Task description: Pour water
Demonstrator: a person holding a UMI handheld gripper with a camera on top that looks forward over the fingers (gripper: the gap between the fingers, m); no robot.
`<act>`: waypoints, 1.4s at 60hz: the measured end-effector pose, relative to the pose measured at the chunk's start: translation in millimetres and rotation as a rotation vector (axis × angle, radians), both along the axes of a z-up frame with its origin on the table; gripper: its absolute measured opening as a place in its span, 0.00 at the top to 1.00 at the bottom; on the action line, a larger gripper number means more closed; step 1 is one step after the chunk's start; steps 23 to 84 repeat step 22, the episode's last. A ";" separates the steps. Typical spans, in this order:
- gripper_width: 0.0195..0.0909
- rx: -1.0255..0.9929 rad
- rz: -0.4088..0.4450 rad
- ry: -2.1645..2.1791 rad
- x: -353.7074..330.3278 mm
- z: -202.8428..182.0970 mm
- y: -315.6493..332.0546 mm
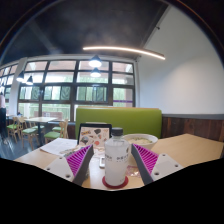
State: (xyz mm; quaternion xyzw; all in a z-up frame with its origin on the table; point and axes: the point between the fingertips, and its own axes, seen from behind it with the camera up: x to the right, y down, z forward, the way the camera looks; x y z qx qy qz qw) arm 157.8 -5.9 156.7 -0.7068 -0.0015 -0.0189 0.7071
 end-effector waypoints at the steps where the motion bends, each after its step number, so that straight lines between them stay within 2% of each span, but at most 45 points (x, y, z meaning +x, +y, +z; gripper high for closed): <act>1: 0.11 0.000 -0.004 -0.006 -0.6 1.8 -4.1; 5: 0.10 0.006 -0.008 -0.028 -6.2 10.4 -23.0; 8: 0.11 0.018 -0.001 -0.036 -18.3 29.5 -61.5; 12: 0.10 0.034 0.032 -0.033 -32.3 36.2 -80.0; 14: 0.10 0.033 0.043 -0.020 -43.4 46.5 -112.1; 22: 0.11 0.025 0.074 -0.010 -70.9 50.4 -164.6; 84: 0.11 0.025 0.074 -0.010 -70.9 50.4 -164.6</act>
